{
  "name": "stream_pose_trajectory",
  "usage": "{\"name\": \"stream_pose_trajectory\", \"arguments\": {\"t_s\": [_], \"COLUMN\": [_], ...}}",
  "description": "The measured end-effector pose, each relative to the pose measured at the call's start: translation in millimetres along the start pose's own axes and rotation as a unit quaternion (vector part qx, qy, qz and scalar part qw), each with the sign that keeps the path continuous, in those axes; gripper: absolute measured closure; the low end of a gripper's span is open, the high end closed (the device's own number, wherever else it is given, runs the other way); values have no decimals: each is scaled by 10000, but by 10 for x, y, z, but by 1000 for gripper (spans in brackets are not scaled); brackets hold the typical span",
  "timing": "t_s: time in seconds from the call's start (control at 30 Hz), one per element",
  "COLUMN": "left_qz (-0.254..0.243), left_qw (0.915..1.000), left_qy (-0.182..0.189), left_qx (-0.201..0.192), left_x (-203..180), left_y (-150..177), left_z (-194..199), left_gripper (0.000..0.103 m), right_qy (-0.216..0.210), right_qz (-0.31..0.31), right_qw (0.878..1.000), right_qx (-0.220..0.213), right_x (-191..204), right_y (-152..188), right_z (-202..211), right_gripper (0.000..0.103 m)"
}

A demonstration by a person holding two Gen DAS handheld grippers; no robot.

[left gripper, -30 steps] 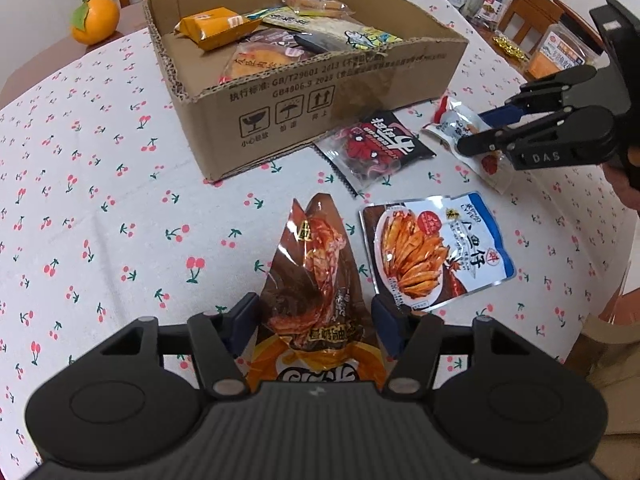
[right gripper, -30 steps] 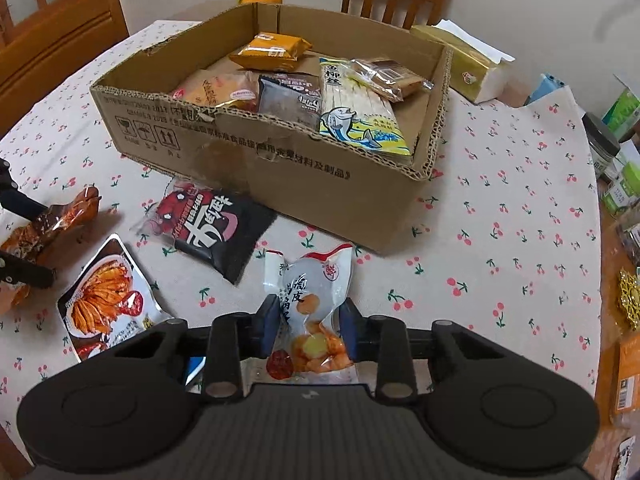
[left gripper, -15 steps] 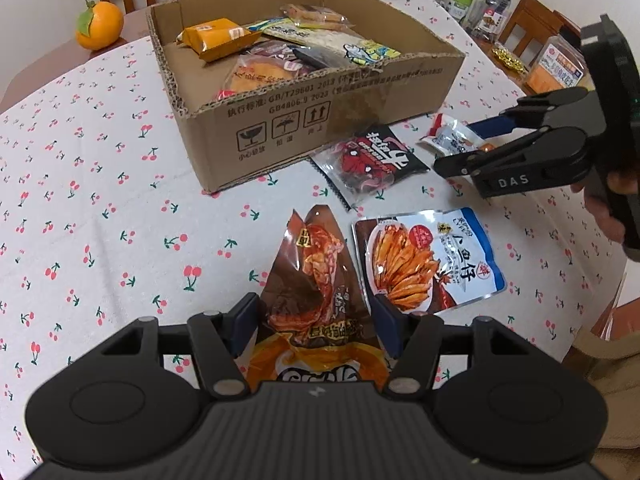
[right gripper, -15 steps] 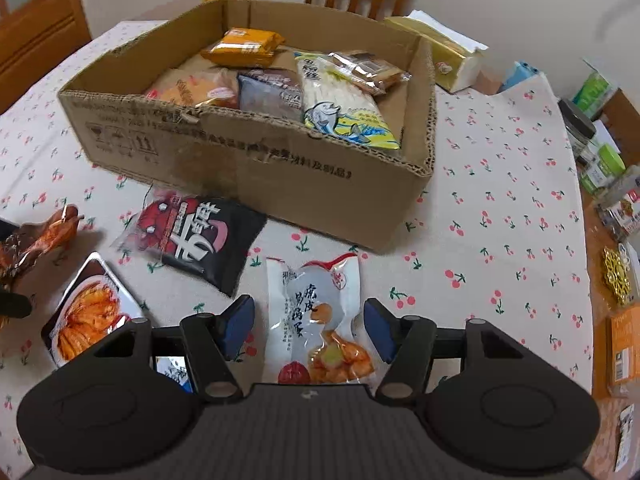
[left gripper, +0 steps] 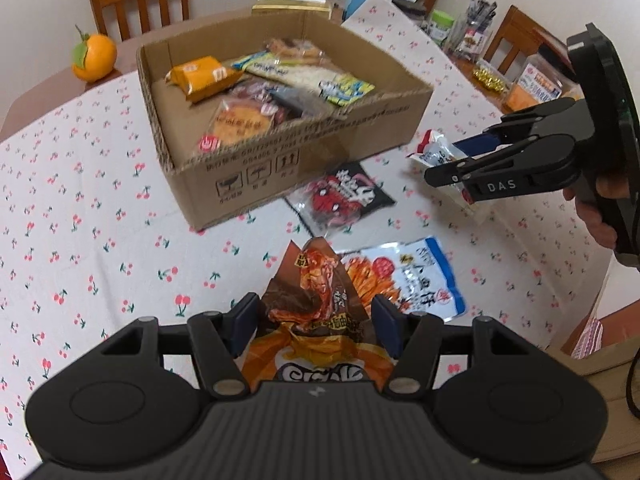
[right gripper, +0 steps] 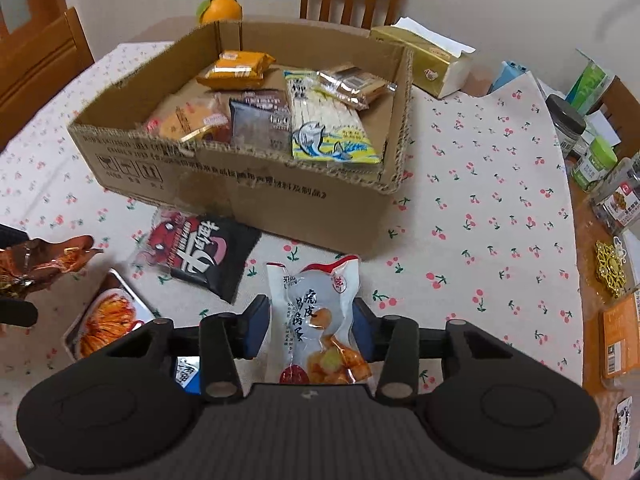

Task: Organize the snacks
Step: 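Carry both bags over the box and open the left tool to drop its bag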

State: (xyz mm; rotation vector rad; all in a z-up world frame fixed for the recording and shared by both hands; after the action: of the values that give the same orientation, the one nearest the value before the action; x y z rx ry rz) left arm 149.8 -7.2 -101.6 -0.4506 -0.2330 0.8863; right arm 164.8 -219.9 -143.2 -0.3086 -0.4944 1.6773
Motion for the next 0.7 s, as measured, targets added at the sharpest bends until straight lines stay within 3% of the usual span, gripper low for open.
{"name": "stream_pose_trajectory", "arguments": {"t_s": [0.3, 0.5, 0.7], "left_qz": [-14, -152, -186], "left_qw": [9992, 9963, 9926], "left_qy": [-5, -171, -431], "left_qx": [-387, -824, -1116], "left_x": [-40, 23, 151], "left_y": [-242, -633, -1115], "left_z": [315, 425, 252], "left_gripper": [43, 43, 43], "right_qy": [-312, -476, -560], "right_qz": [279, 587, 642], "right_qw": [9990, 9967, 9953], "right_qx": [-126, -309, -465], "right_x": [-10, 28, -5], "right_y": [-123, -256, -398], "right_z": [390, 639, 734], "right_gripper": [54, 54, 54]}}
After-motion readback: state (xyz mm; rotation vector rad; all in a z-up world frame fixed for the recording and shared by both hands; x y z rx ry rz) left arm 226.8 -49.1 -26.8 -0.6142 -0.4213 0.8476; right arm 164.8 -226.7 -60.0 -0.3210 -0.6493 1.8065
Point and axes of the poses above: each gripper's, at about its wrist camera, not at the fingertips, and z roughly against the way its jaws point, x to its left, y to its underside, the point moved 1 cm from there along -z, roughly the way its jaws point, and after that the axes turned 8 degrees about -y, right-handed, at the moved point
